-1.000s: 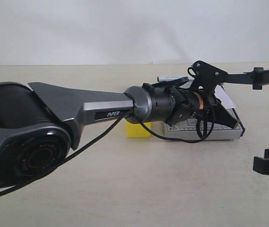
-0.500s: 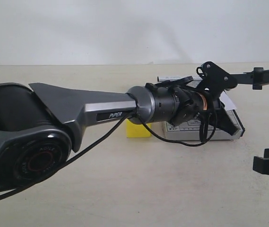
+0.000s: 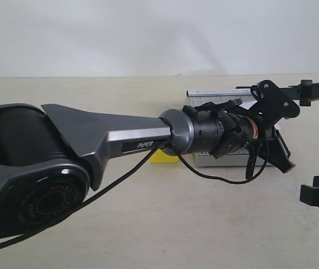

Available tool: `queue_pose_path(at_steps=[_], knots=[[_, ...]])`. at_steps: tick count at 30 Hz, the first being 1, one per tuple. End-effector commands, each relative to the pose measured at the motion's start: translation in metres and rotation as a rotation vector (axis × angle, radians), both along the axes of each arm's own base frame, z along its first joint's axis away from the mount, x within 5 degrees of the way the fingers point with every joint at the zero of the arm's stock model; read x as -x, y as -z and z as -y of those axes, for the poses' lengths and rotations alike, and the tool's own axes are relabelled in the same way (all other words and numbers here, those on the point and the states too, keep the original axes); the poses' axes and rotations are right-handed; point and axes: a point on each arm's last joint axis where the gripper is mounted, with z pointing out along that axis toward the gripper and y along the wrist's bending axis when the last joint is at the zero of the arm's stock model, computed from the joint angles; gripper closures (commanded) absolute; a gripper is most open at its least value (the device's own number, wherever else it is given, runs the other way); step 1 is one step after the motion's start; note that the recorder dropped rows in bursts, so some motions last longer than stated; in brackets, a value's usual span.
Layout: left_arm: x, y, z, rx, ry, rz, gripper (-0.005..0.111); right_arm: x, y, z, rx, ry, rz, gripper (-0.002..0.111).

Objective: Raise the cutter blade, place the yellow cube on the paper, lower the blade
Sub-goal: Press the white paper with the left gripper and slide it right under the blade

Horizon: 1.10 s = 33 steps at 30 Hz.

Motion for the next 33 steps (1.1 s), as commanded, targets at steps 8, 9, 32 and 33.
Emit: queue_pose_path(at_steps=[8, 9, 32, 33], knots=[[-0.023, -0.027, -0.020, 0.213, -0.228, -0.194, 0.102, 0.000, 0.000, 0.000, -0.011, 0.007, 0.003, 0.108], [-0.028, -0.027, -0.024, 0.232, -0.248, -0.202, 0.102, 0.000, 0.000, 0.000, -0.011, 0.007, 0.003, 0.108], [-0.047, 0.022, -0.045, 0.269, -0.447, -0.373, 0.102, 0.000, 0.000, 0.000, 0.013, -0.012, 0.009, 0.108], [-0.048, 0.022, -0.045, 0.270, -0.447, -0.370, 0.102, 0.000, 0.000, 0.000, 0.013, -0.012, 0.009, 0.108]])
